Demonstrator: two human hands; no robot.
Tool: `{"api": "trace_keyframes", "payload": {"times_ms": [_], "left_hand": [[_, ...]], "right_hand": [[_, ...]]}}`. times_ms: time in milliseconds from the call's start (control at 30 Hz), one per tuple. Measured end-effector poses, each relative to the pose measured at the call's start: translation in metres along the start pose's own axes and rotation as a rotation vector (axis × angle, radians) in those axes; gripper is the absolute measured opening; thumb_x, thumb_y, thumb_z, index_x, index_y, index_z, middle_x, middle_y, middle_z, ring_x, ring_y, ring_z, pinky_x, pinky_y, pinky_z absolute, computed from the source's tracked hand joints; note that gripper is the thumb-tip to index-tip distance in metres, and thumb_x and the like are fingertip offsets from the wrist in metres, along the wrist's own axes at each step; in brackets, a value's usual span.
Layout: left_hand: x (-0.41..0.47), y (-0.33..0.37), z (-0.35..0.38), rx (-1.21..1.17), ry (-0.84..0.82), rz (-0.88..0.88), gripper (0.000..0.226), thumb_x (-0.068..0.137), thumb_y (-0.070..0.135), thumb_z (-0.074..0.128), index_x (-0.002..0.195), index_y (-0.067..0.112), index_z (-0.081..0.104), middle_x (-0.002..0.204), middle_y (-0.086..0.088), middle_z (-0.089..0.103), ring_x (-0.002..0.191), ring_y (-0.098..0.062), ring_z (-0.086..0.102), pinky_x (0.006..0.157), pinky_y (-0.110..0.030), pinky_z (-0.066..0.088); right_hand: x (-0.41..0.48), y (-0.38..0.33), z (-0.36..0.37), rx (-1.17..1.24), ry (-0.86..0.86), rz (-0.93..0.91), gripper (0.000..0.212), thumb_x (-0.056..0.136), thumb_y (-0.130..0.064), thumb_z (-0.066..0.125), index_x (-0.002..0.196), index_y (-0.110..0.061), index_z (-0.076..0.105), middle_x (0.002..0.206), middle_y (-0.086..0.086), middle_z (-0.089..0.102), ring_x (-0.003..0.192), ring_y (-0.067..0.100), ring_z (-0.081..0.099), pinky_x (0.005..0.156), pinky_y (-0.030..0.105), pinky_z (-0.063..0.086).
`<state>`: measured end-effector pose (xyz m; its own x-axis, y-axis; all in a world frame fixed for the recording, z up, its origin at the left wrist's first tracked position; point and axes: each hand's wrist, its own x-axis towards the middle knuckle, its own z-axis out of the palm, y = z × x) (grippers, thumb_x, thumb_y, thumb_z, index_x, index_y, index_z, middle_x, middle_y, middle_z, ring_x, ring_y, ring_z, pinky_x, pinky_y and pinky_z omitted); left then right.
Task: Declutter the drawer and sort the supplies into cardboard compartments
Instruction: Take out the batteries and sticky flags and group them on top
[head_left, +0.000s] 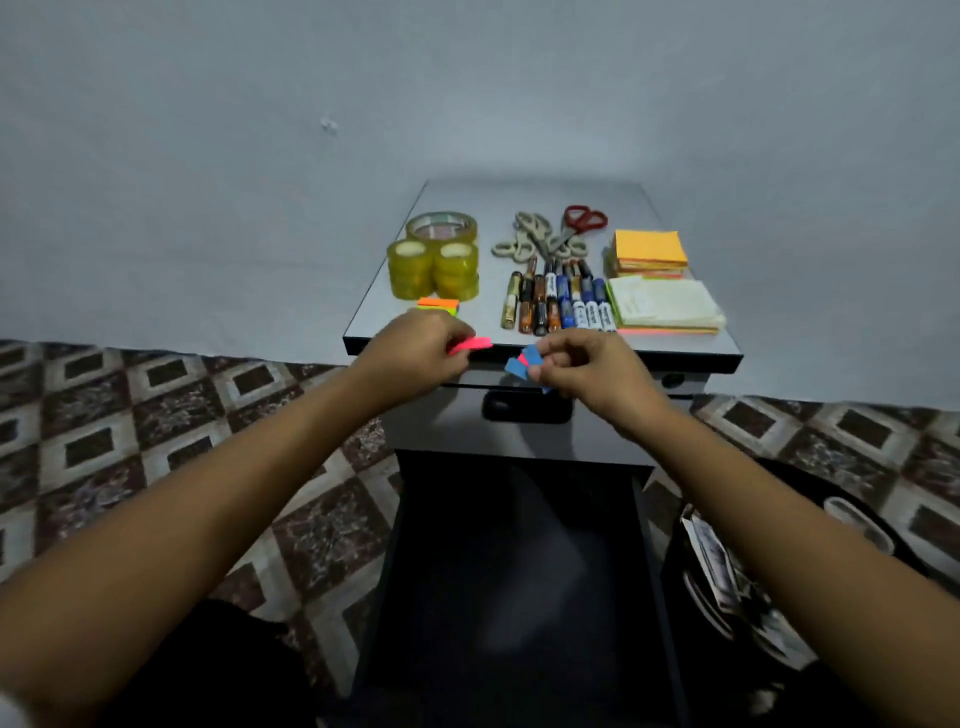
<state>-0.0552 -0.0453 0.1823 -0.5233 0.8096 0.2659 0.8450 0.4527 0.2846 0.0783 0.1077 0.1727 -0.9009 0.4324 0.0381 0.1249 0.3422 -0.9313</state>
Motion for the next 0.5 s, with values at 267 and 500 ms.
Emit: {"api": "trace_keyframes", "payload": {"times_ms": [267, 500], "left_hand": [[0.035, -0.009, 0.001, 0.092, 0.062, 0.018, 0.028, 0.088, 0.024, 0.059, 0.113, 0.011, 0.057, 0.1, -0.009, 0.066, 0.092, -0.026, 0.059, 0.073, -0.032, 0.047], [0.04, -0.016, 0.005, 0.168, 0.019, 0.051, 0.019, 0.09, 0.029, 0.056, 0.1, 0.014, 0.064, 0.097, -0.006, 0.063, 0.095, -0.022, 0.053, 0.079, -0.032, 0.038]], "right_hand": [[0.028, -0.03, -0.011, -0.096, 0.064, -0.07, 0.017, 0.081, -0.004, 0.069, 0.088, -0.014, 0.058, 0.062, -0.004, 0.054, 0.051, 0.001, 0.049, 0.054, 0.014, 0.041], [0.054, -0.033, -0.004, -0.184, 0.042, -0.081, 0.019, 0.08, -0.003, 0.069, 0.098, -0.008, 0.063, 0.068, -0.002, 0.057, 0.061, 0.007, 0.055, 0.063, 0.017, 0.048]]}}
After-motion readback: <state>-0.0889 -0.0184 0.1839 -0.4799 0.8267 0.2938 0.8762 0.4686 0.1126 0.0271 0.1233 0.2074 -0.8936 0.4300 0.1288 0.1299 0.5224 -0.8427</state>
